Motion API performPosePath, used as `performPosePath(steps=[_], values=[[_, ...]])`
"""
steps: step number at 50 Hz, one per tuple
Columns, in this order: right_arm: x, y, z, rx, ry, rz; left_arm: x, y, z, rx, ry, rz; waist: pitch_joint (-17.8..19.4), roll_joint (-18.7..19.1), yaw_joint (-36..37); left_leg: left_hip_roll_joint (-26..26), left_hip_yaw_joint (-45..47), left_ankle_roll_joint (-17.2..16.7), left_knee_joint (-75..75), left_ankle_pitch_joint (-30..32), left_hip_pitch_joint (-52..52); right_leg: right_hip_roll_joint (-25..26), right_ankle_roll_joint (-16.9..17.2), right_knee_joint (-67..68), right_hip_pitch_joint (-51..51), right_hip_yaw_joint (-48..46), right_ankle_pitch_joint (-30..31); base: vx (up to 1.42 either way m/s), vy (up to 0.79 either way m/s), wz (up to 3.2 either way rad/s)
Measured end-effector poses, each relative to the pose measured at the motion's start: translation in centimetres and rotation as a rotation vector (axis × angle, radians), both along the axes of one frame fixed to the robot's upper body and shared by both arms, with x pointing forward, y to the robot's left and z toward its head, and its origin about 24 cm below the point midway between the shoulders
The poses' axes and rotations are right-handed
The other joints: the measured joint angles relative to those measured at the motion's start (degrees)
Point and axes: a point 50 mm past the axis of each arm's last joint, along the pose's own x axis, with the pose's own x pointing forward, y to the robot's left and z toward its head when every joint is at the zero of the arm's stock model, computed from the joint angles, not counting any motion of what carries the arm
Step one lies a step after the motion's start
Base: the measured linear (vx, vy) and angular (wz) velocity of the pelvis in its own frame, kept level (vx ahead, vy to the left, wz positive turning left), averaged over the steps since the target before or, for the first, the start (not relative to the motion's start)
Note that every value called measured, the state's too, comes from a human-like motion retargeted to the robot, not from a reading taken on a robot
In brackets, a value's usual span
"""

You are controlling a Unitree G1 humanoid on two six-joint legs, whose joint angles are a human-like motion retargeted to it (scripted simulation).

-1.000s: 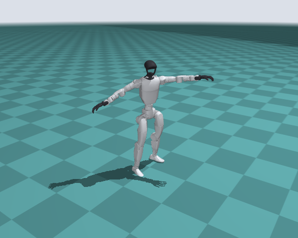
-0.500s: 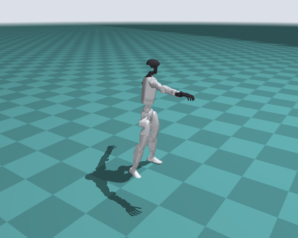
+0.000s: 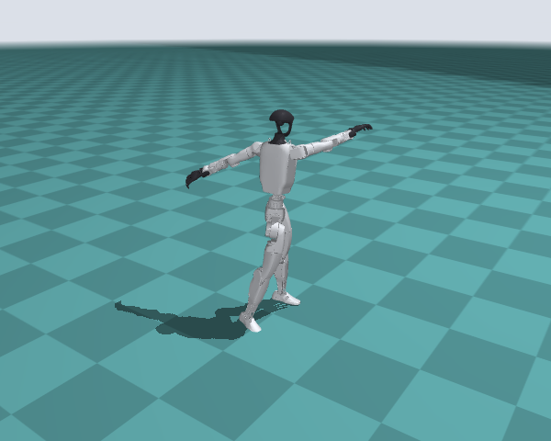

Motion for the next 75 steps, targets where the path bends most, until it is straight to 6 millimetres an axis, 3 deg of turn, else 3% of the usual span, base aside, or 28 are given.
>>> performPosePath(steps=[8,22,35,46,48,55,60,64,70,75], values=[[0.1,-0.4,-0.8,0.007,0.03,-0.005,3.6,0.6,-1.2,0.01,-0.003,-0.11,-1.19,0.46,-3.4,-0.52,-2.64,-0.38,-2.07,0.66,0.98,-0.74,-1.03,1.59,1.04,-2.74,-0.37,0.03,0.03,0.3],[-0.4,-1.7,-0.6,-0.029,-0.02,-0.045,10.3,2.8,1.0,0.135,0.005,-0.322,-2.14,2.11,-13.58,0.82,3.93,-1.41,-2.43,-1.06,2.78,-1.98,-0.58,2.28,-1.37,3.77,-0.18,0.01,0.02,-0.42],[-0.6,-2.7,-1.2,0.05,0.01,-0.053,18.6,4.6,6.8,0.335,-0.028,-0.547,-2.57,6.69,-24.62,2.94,13.92,-1.29,-1.46,-2.64,5.31,-2.04,0.31,2.45,-4.66,14.06,0.19,-0.02,0.0,-0.71],[0.0,-3.3,-4.7,0.135,0.077,-0.05,26.0,4.2,12.4,0.447,-0.035,-0.776,-3.43,9.52,-36.68,4.53,23.14,-0.8,0.89,-5.22,8.42,-1.57,0.16,2.92,-6.7,23.8,0.29,0.0,-0.02,-0.78],[-0.1,-4.0,-5.7,0.146,0.105,-0.062,27.1,3.9,13.4,0.46,0.002,-0.83,-4.52,9.95,-38.86,5.1,25.53,0.48,4.21,-7.8,7.96,-1.88,-0.7,6.16,-8.37,25.66,-1.19,0.03,0.0,-0.9],[-1.4,-7.2,-7.1,0.2,0.14,-0.159,30.9,2.9,16.4,0.512,0.012,-0.897,-5.48,11.63,-47.57,6.19,32.78,-0.43,2.53,-7.58,11.91,-0.27,1.09,3.09,-8.99,33.86,1.1,0.02,0.0,-1.01],[-4.2,-12.1,-8.8,0.235,0.182,-0.284,34.5,1.3,18.7,0.585,-0.007,-0.961,-5.12,13.6,-54.56,6.92,38.03,-1.07,2.84,-8.71,14.76,0.72,2.08,2.9,-9.37,39.16,1.66,0.02,0.02,-0.95],[-8.2,-17.1,-11.6,0.308,0.228,-0.437,38.1,-1.0,20.8,0.659,-0.023,-1.054,-4.95,14.85,-60.39,7.21,41.85,-1.47,2.12,-9.19,16.96,1.51,2.63,2.93,-10.03,42.99,1.85,0.03,0.03,-0.87],[-17.7,-24.1,-18.5,0.484,0.303,-0.735,42.8,-5.0,23.7,0.764,-0.006,-1.208,-5.51,15.75,-69.52,7.39,47.51,-1.54,0.17,-9.38,19.31,3.04,2.9,2.78,-12.12,48.56,2.09,0.04,0.01,-0.86],[-27.1,-27.0,-24.3,0.623,0.358,-0.986,44.5,-6.9,24.3,0.814,0.073,-1.296,-5.6,16.45,-78.1,7.7,52.66,-1.52,-0.48,-9.55,20.3,4.77,2.9,1.85,-14.17,53.57,2.94,0.03,-0.01,-0.95]])
